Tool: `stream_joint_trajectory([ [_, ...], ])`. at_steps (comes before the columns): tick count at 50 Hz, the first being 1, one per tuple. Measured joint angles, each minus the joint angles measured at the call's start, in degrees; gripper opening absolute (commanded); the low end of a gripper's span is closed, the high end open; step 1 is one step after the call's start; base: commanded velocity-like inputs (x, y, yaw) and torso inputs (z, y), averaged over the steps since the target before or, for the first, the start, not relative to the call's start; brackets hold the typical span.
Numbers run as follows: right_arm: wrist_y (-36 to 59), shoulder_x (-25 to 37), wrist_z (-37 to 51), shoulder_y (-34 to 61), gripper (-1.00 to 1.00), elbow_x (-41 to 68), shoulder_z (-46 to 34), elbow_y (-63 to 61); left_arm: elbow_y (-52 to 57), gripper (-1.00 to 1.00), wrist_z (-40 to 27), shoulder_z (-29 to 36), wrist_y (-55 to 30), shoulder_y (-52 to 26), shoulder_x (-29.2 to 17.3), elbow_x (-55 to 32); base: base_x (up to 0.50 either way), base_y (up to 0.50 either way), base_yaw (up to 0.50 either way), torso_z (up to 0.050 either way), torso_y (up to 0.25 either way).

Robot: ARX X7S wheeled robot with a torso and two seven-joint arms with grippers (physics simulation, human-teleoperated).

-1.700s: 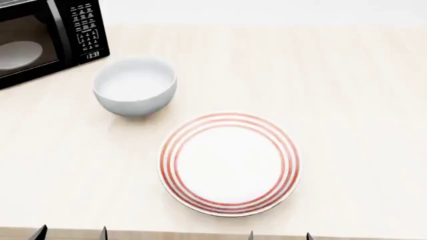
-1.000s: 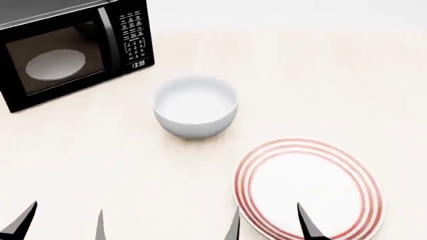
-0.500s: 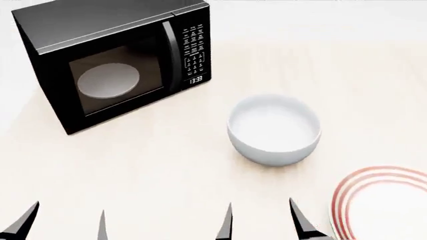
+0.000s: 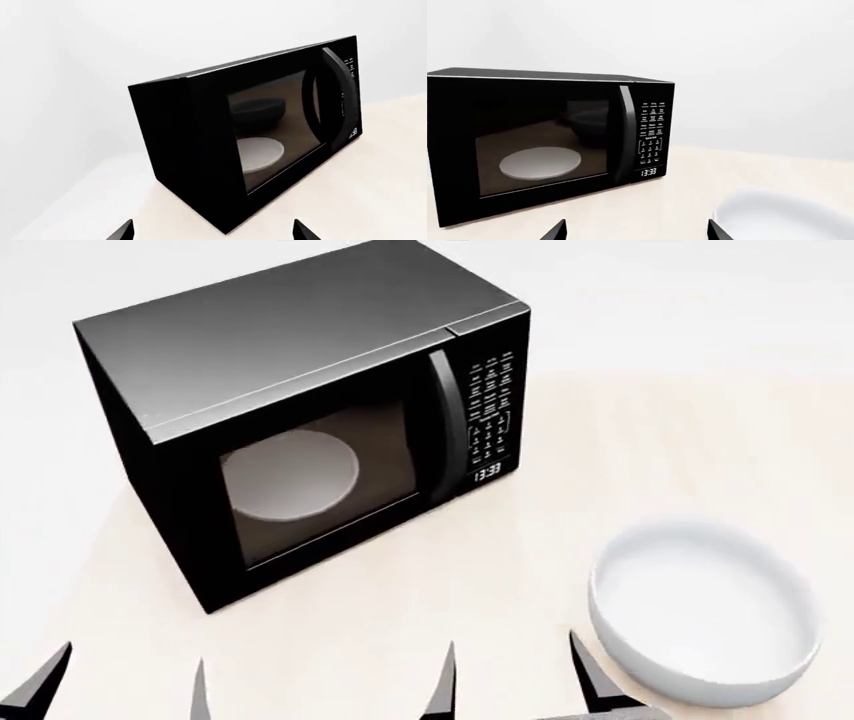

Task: Open the microwave.

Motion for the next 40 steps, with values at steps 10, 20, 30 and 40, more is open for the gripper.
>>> stream_joint_trajectory([
  [10, -0.4, 0.4, 0.3, 0.3, 1.00, 0.7, -0.5, 0.6, 0.2, 1.00, -0.5, 0.4, -0.1, 0.0, -0.5, -0.4, 0.50, 0.13, 0.00, 0.000, 0.002],
  [20, -0.8, 0.8, 0.6, 0.7, 1.00, 1.2, -1.0, 1.3, 0.2, 1.00, -0.9, 0.6, 0.0, 0.0, -0.7, -1.2, 0.48, 0.03, 0.00, 0.000, 0.000],
  [30, -0.1, 1.1, 0.9, 1.1, 1.00, 1.9, -1.6, 0.9, -0.3, 1.00, -1.4, 1.2, 0.4, -0.2, -1.1, -1.3, 0.00, 0.00, 0.00, 0.002, -0.143],
  [40, 0.9, 1.5, 1.2, 1.7, 1.00, 2.4, -2.2, 0.6, -0.5, 1.00, -1.9, 1.6, 0.6, -0.3, -1.4, -1.6, 0.00, 0.00, 0.00, 0.006, -0.245],
])
